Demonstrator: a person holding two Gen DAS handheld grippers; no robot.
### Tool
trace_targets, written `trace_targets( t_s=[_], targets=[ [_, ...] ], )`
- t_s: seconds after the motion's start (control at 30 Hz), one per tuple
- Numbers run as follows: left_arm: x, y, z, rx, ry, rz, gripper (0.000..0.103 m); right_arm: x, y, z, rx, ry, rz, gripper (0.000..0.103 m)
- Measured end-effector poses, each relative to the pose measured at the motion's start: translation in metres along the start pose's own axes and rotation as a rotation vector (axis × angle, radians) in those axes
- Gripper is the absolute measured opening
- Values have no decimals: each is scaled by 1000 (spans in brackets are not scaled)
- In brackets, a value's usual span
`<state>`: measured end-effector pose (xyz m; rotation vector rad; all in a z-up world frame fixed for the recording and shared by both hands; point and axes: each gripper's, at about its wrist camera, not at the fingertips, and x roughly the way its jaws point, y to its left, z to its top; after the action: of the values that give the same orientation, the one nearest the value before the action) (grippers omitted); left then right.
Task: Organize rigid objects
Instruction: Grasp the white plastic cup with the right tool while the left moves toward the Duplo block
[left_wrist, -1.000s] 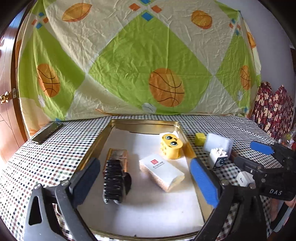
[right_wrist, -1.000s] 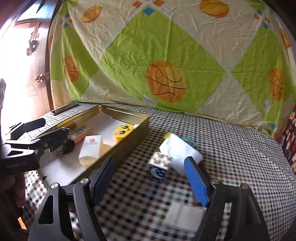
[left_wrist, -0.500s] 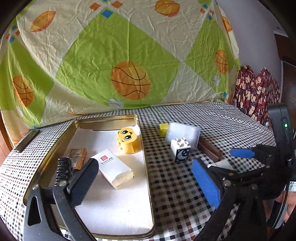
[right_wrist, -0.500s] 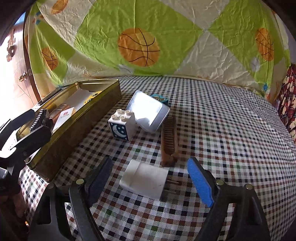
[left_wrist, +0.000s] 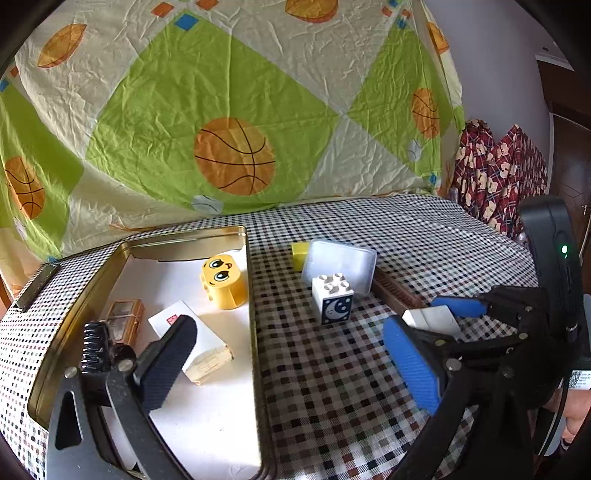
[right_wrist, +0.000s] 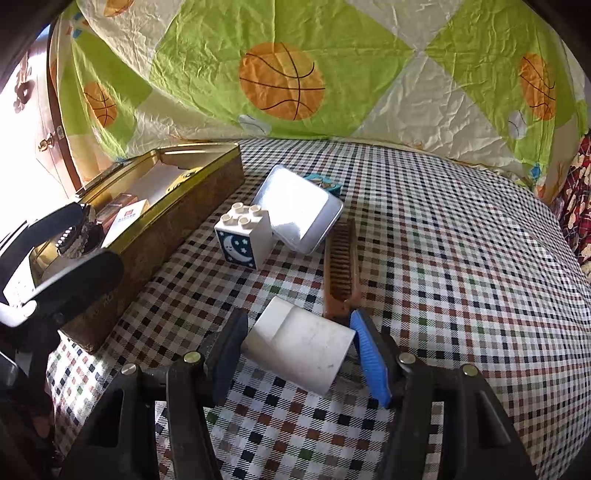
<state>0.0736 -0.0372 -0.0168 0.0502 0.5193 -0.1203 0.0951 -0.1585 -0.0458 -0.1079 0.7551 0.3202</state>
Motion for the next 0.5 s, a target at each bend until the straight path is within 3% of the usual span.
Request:
trace_targets(
  t_s=[0.27, 0.37, 0.47, 0.5],
  targets=[
    [20, -23, 15, 34, 26, -57, 102, -9, -26, 21, 37, -103, -117, 60],
    [33, -28, 21, 36, 47, -62, 95, -2, -38, 27, 63, -117, -149, 60],
    [46, -33, 26, 47, 80, -64, 80, 6, -44, 31, 71, -126, -186, 60],
    [51, -36, 27, 55, 93, -70, 80, 8, -46, 33, 81, -119, -178, 60]
  ],
)
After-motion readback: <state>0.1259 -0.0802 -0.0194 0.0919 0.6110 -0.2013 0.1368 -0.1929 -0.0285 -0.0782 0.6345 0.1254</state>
